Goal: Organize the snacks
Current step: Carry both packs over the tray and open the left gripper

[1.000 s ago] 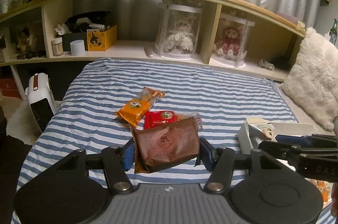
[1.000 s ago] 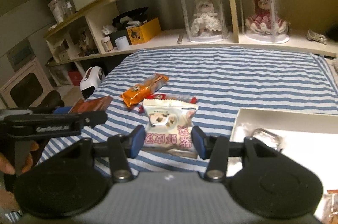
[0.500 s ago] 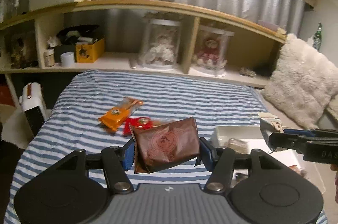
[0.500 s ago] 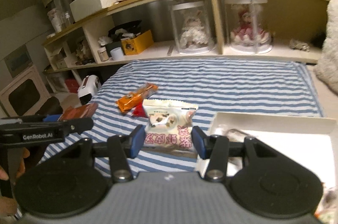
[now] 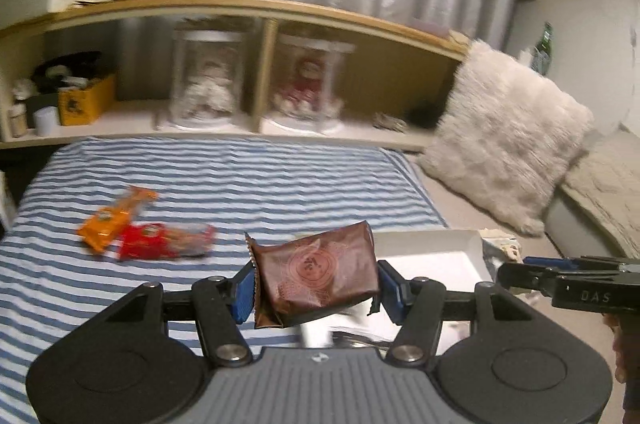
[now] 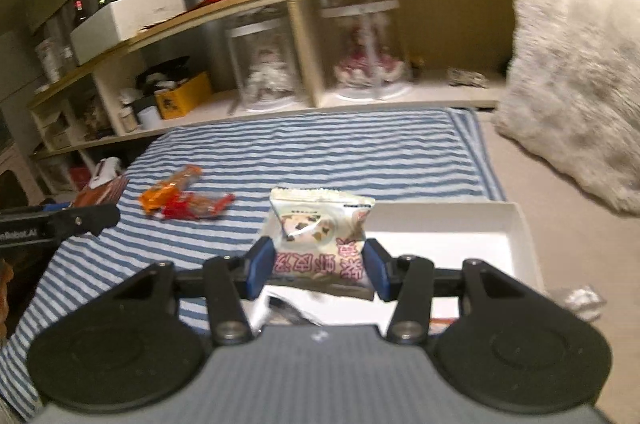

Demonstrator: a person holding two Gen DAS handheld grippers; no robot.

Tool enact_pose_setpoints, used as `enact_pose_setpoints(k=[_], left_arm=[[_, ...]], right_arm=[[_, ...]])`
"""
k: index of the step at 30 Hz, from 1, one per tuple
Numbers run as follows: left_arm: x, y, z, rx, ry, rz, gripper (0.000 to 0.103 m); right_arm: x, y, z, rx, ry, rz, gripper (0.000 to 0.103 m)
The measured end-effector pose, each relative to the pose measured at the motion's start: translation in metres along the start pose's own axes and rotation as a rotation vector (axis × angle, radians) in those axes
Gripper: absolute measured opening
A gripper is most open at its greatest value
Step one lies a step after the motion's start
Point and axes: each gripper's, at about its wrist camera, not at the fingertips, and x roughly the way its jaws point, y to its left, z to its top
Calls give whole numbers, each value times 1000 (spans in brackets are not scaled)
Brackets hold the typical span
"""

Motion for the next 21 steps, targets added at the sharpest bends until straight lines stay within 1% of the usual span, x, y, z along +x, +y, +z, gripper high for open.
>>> enact_pose_setpoints(k=[9, 13, 17, 21], left_arm=[[56, -54, -12, 9, 93, -99, 61], [82, -71, -19, -3, 153, -148, 61], [108, -84, -31, -6, 223, -179, 61], [134, -91, -41, -21, 287, -196, 61]], right_arm=[[-7, -57, -14, 70, 21, -76, 56], [-6, -79, -17, 89, 35, -110, 56], [5, -99, -18, 115, 58, -128, 56], [18, -108, -20, 125, 90, -135, 56]])
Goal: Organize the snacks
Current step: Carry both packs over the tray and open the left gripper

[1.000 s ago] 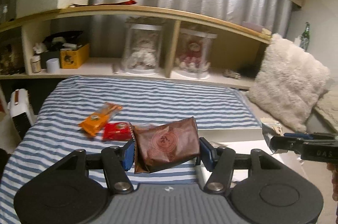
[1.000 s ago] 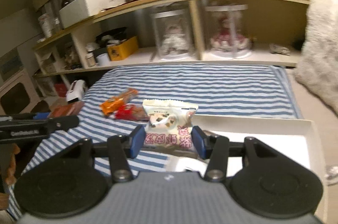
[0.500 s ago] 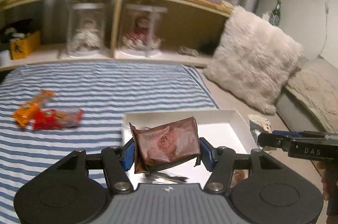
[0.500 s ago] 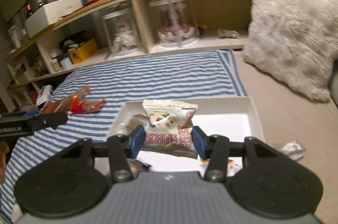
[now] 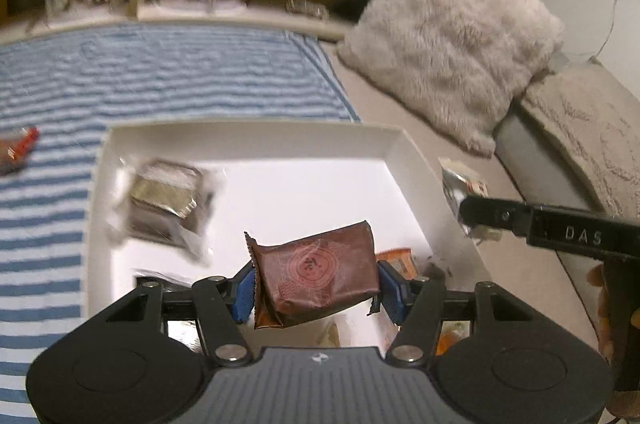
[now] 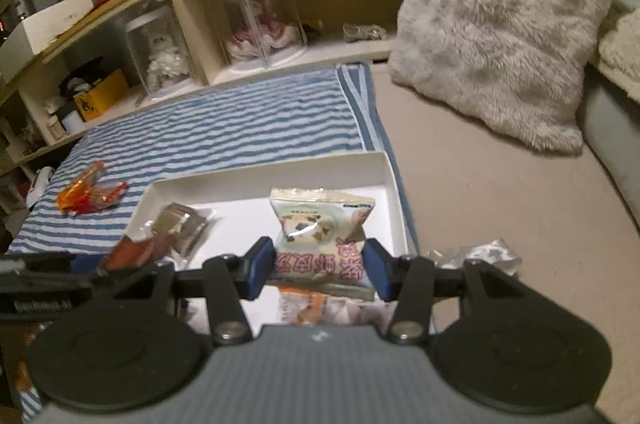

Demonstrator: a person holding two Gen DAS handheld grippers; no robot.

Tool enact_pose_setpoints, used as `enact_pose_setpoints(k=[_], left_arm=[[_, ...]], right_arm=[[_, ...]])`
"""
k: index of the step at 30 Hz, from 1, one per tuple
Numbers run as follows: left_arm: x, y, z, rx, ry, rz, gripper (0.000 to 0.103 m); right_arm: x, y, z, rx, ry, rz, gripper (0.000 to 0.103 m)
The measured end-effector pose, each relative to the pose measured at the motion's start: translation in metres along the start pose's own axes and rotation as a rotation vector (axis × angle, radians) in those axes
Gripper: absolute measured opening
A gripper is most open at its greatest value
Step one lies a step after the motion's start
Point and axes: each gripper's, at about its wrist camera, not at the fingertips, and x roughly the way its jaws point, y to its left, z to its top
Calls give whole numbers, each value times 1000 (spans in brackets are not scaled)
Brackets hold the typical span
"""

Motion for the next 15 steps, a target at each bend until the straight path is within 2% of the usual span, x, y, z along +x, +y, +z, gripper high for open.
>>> enact_pose_setpoints(k=[10, 12, 15], left_arm=[[39, 12, -2, -32, 77, 4, 63], [42, 15, -3, -36, 85, 7, 74], [43, 18, -2, -47, 94, -6, 81]], right_arm=[[41, -6, 9, -10, 60, -22, 56], [49, -5, 13, -21, 72, -26, 56], [61, -4, 19, -41, 83, -28, 56]])
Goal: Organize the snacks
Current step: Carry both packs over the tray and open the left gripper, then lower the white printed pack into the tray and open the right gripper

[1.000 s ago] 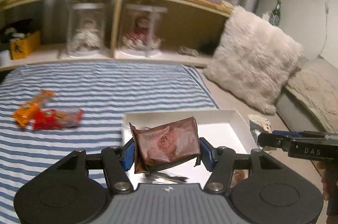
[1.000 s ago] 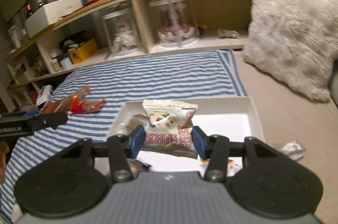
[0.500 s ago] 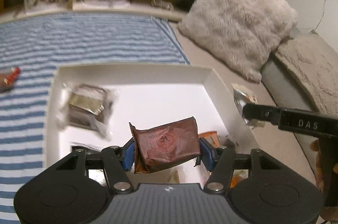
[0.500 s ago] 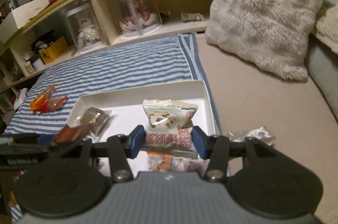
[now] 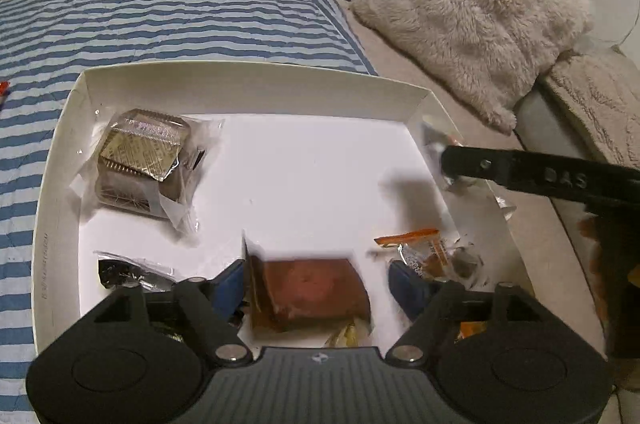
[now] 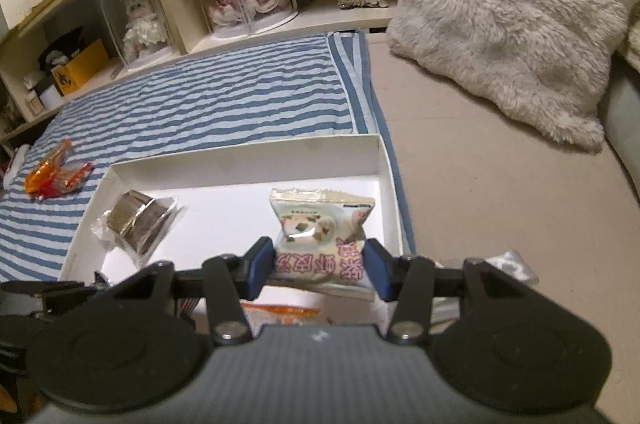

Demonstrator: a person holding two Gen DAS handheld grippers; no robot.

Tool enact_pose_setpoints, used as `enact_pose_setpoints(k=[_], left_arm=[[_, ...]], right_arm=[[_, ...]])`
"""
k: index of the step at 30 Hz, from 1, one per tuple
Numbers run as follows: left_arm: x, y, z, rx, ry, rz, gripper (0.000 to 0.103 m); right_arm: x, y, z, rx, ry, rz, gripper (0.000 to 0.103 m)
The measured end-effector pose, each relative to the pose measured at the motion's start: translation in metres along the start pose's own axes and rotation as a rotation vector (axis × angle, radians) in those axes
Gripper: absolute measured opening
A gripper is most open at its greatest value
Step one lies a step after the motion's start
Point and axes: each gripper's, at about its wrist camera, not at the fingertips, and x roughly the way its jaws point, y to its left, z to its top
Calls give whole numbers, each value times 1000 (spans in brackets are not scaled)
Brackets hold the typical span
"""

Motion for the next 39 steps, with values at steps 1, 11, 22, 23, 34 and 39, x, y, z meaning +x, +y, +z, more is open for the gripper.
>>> enact_pose_setpoints(k=[1, 11, 22, 23, 34, 39], left_arm=[[-1, 0, 0, 0, 0, -4, 82], [-18, -10, -4, 48, 11, 11, 88], [-41, -9, -10, 95, -16, 18, 87], [-44, -8, -10, 97, -22, 20, 85], [-41, -6, -4, 79, 5, -44, 23], [-19, -12, -12, 84, 49, -52, 22]], right_arm=[[4, -1, 3, -5, 3, -4, 57], [5, -3, -3, 15, 13, -22, 88], [3, 8, -13, 109, 66, 117, 52], [7, 13, -13, 98, 85, 125, 48], [56, 16, -6, 53, 118, -47, 47], [48, -4, -2, 44, 105, -106, 44]])
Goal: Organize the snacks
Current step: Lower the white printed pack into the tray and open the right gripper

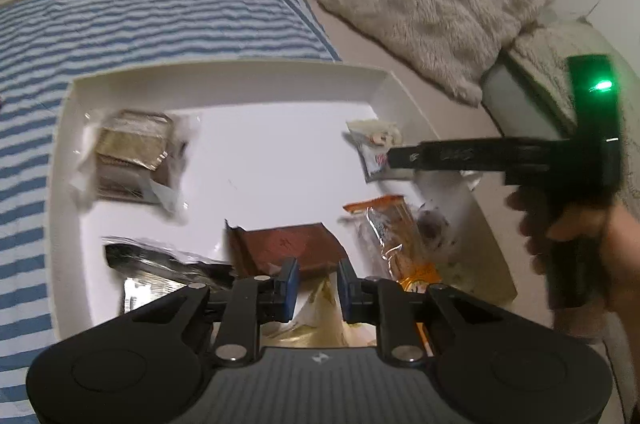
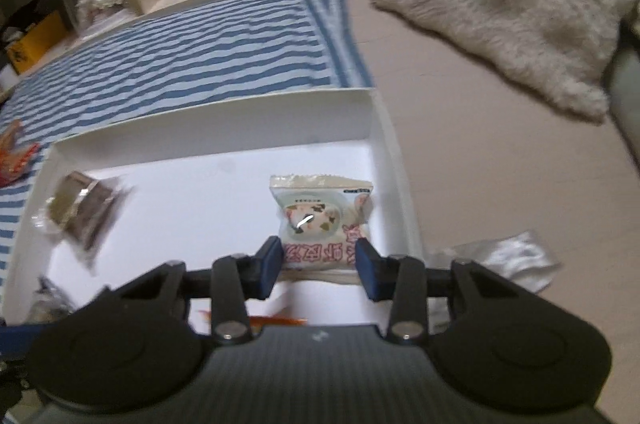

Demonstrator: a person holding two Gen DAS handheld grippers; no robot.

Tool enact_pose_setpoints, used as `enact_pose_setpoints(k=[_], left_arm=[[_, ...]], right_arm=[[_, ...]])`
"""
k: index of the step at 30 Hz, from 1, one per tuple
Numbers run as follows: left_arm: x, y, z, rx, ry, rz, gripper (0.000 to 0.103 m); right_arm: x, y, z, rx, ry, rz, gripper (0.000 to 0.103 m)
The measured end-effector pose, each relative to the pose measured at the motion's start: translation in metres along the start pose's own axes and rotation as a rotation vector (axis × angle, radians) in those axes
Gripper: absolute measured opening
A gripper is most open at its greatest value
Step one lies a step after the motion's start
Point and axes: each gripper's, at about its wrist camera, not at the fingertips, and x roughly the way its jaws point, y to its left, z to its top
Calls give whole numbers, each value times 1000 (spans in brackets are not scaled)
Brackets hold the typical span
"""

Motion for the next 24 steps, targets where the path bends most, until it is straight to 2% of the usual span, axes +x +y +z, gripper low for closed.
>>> enact_pose_setpoints(k=[6, 12, 16, 24], left_arm=[[23, -1, 1, 8, 20, 26, 22], [17, -4, 7, 29, 14, 44, 22], [7, -5, 7, 34, 9, 56, 27], [-22, -9, 6, 40, -19, 82, 63]], right_arm=[[-19, -12, -11, 8, -3, 49, 43], [-32, -8, -19, -4, -6, 93, 43], [-44, -6, -23, -5, -14, 110, 43], [-74, -4, -29, 2, -49, 135, 54]])
